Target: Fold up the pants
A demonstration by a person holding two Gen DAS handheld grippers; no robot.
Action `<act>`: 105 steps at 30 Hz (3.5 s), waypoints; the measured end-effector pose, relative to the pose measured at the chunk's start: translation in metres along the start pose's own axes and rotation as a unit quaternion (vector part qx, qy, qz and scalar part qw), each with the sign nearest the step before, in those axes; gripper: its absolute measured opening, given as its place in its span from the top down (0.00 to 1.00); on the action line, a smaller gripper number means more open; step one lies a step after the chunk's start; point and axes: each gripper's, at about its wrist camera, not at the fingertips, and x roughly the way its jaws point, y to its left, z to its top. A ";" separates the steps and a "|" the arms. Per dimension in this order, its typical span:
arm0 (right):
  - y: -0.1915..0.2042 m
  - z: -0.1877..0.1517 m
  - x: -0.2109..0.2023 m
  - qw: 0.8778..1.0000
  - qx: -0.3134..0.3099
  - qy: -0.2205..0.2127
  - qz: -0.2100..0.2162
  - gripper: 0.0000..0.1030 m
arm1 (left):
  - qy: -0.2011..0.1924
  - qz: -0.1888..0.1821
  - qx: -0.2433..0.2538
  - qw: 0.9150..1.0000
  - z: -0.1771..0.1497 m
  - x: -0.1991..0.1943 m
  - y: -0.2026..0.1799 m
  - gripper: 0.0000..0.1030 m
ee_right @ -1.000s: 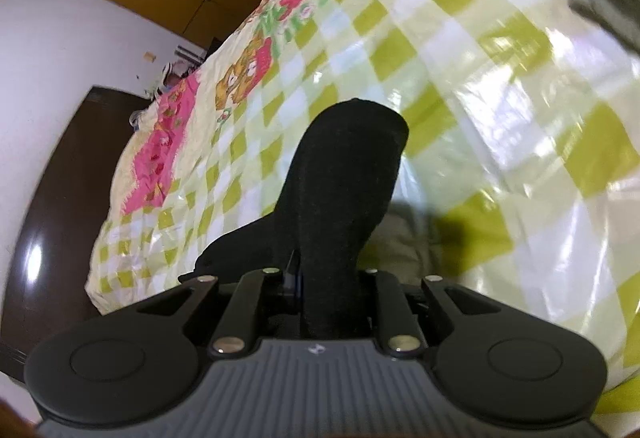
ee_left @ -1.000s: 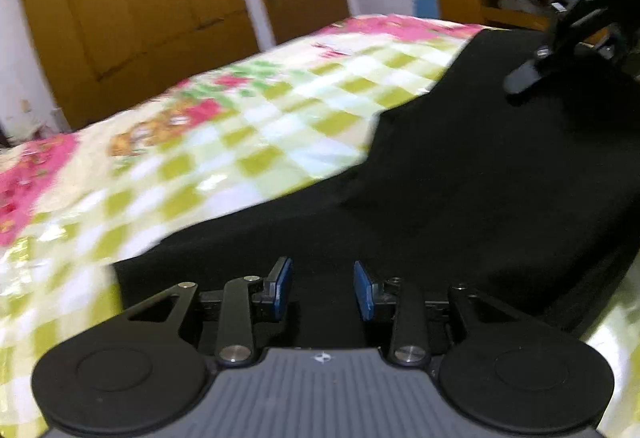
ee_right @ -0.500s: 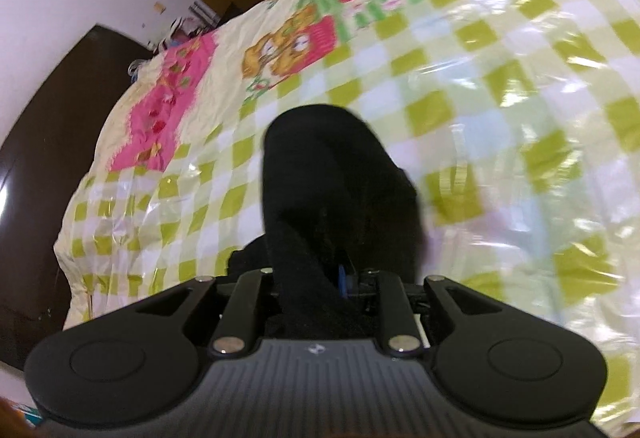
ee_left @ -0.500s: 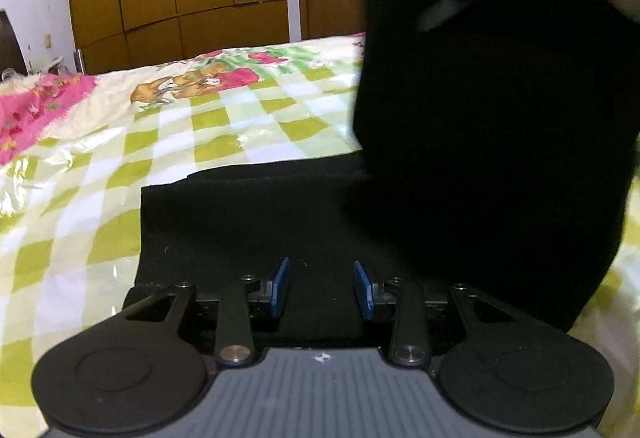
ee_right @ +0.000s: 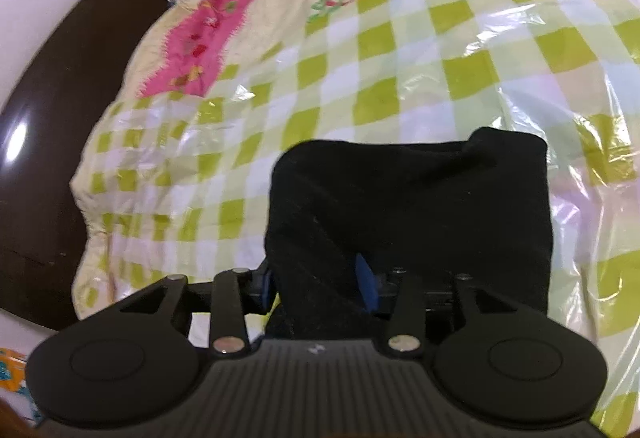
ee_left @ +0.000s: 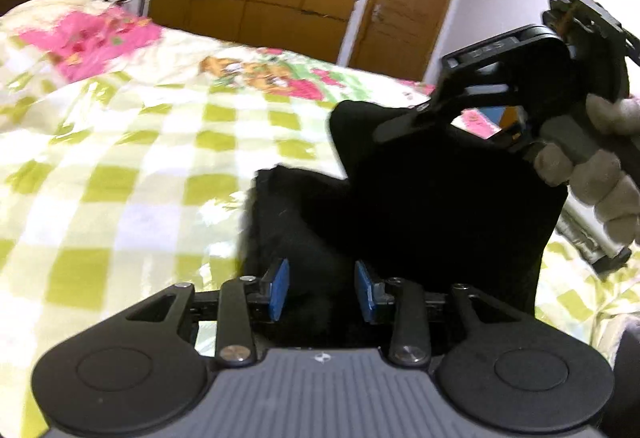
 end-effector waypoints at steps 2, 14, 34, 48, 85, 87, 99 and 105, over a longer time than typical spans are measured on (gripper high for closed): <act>-0.002 0.002 -0.001 1.000 0.008 0.004 0.019 0.58 | 0.010 0.016 0.006 1.000 -0.003 -0.008 -0.002 0.53; 0.002 0.010 -0.024 0.994 -0.086 -0.001 0.063 0.58 | 0.025 0.003 -0.011 1.000 0.000 -0.030 -0.015 0.50; 0.031 0.059 0.084 0.879 -0.431 0.163 0.121 0.40 | 0.080 -0.012 -0.053 0.995 0.021 -0.023 -0.010 0.47; 0.020 0.053 0.100 0.871 -0.421 0.200 0.153 0.37 | 0.127 -0.024 -0.082 0.988 0.017 0.000 -0.021 0.37; -0.008 0.059 0.129 0.962 -0.253 0.049 0.096 0.84 | 0.035 0.028 -0.097 0.994 0.017 0.036 0.053 0.67; -0.015 0.061 0.131 0.964 -0.234 0.054 0.115 0.81 | 0.034 0.029 -0.096 0.994 0.015 0.033 0.053 0.65; -0.040 0.083 0.025 0.971 -0.169 -0.055 0.158 0.74 | 0.027 0.084 -0.033 0.995 0.036 0.007 0.035 0.62; -0.044 0.042 0.011 0.973 -0.189 -0.028 0.132 0.74 | -0.008 0.073 0.024 0.997 0.063 0.009 0.014 0.62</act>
